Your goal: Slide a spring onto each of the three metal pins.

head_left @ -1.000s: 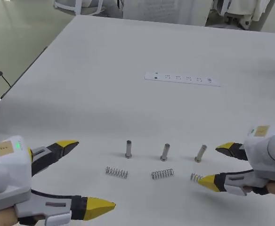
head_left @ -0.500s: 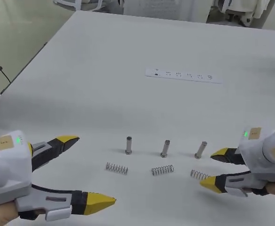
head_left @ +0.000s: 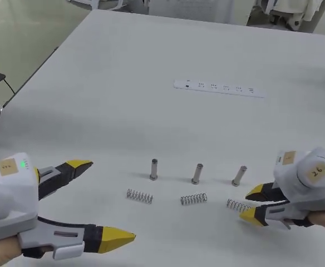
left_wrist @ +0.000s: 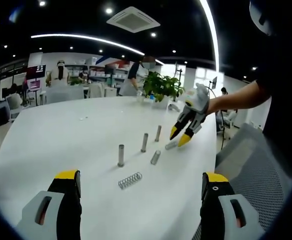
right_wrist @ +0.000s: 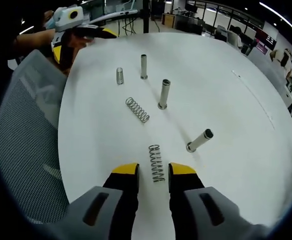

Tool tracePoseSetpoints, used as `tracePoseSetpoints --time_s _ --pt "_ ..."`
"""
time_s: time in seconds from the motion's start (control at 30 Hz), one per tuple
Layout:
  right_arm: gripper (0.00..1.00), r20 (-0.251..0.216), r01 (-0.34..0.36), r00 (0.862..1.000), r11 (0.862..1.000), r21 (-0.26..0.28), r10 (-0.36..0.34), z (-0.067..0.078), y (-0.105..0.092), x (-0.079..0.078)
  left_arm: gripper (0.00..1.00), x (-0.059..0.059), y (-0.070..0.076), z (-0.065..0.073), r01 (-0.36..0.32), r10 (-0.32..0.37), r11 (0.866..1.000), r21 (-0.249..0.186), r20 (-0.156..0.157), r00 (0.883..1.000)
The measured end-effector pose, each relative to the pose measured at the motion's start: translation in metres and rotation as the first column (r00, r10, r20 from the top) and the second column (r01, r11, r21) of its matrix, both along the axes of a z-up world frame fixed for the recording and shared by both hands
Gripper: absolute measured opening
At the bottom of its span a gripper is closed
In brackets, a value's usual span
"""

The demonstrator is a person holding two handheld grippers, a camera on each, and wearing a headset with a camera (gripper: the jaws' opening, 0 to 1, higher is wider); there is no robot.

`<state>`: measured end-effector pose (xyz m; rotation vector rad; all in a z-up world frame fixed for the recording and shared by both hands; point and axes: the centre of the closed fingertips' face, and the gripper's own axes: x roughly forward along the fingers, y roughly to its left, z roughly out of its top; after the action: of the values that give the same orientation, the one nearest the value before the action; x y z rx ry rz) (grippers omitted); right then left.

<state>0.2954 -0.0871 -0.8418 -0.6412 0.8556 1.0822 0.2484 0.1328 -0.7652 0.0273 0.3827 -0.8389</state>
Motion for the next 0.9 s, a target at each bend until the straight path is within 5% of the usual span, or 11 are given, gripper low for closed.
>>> tracePoseSetpoints --time_s 0.53,0.9 --pt "0.09 -0.044 -0.033 0.999 0.998 -0.056 0.031 -0.013 -0.002 -0.001 0.98 -0.001 -0.001 -0.001 0.003 -0.003 1.0 0.002 -0.004 1.0" --pt "0.08 -0.044 -0.055 0.998 0.997 -0.055 0.053 -0.014 -0.002 -0.003 0.98 -0.002 -0.007 0.0 0.027 -0.027 1.0 0.004 -0.006 1.0"
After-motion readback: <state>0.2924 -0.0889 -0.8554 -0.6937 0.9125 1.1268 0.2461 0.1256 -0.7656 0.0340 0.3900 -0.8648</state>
